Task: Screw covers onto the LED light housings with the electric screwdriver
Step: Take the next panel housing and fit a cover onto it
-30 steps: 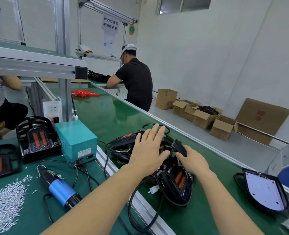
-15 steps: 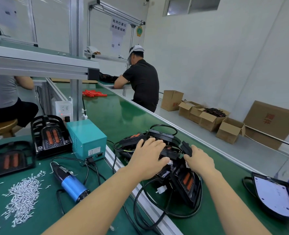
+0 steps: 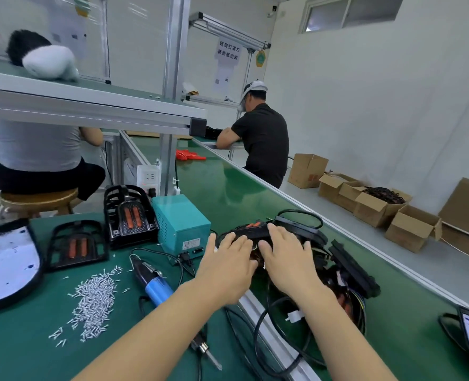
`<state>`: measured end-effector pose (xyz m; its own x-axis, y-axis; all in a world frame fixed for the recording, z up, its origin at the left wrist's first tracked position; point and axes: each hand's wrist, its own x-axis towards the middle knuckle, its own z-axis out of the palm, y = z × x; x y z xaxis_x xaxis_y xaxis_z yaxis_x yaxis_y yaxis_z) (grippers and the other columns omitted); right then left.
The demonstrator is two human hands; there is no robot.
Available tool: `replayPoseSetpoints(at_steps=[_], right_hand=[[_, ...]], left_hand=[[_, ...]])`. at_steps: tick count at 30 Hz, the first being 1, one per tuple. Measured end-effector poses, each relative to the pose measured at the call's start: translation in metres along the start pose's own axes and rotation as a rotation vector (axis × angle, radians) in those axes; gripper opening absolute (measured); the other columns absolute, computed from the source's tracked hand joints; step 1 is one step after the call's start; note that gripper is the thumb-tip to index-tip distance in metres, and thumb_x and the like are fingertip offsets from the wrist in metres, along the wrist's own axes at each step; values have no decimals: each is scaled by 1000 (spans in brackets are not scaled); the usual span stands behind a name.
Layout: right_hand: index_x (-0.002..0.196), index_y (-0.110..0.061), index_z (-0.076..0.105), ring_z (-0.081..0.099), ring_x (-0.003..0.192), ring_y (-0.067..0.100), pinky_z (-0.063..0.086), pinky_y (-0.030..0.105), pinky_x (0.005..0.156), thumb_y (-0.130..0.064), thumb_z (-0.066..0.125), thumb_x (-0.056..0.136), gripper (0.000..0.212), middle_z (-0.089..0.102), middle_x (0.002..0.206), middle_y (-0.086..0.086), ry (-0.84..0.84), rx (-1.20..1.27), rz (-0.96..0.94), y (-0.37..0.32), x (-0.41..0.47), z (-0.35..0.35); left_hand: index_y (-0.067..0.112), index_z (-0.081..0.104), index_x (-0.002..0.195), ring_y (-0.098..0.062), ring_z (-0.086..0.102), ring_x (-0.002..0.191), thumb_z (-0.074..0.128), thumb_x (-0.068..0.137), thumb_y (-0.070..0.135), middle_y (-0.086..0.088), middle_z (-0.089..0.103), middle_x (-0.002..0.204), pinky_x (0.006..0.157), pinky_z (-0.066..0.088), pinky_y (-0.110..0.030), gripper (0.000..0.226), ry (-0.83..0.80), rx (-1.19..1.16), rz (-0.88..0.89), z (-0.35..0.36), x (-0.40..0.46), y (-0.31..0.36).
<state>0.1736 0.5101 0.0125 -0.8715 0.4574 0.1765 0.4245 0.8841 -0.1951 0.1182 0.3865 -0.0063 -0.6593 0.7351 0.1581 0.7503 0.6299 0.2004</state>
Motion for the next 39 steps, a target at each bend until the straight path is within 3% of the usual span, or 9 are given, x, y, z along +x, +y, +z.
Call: replayPoseSetpoints(at_steps=[6,16,27,34,39], right_hand=[[155,-22,19,13,149,15,11,51,119,-39,20,106,52,12,163,-4,-113,-83,-224,-71,-16,35],[157,-24,4,3,151,14,-2,46,120,-45,17,106,57,6,165,-4,-234,61,-412,-176,-44,74],[157,-26,3,1,151,13,-5,45,120,-43,18,106,56,1,165,-4,-333,57,-610,-272,-76,115],[157,-26,3,2,151,14,-4,47,120,-43,19,106,56,3,165,-3,-344,53,-644,-301,-77,132],[157,-22,9,13,148,17,8,43,120,-42,23,106,56,15,162,-2,-249,80,-618,-313,-63,137]], left_hand=[[17,3,152,-15,-5,147,18,103,37,5,1,160,116,-9,-46,55,-37,90,-175,-8,-52,-58],[19,-4,152,-15,-12,146,14,103,39,6,-7,160,116,-11,-47,56,-45,165,-449,-21,-149,-130],[19,-3,152,-15,-11,146,20,103,39,6,-4,160,115,-11,-48,58,7,166,-712,-17,-227,-211],[26,13,152,-13,-6,147,29,101,35,10,4,160,116,-10,-44,54,190,165,-779,-11,-257,-247],[24,42,140,-14,17,143,45,95,21,9,31,151,118,2,-39,45,450,106,-818,-23,-277,-271]])
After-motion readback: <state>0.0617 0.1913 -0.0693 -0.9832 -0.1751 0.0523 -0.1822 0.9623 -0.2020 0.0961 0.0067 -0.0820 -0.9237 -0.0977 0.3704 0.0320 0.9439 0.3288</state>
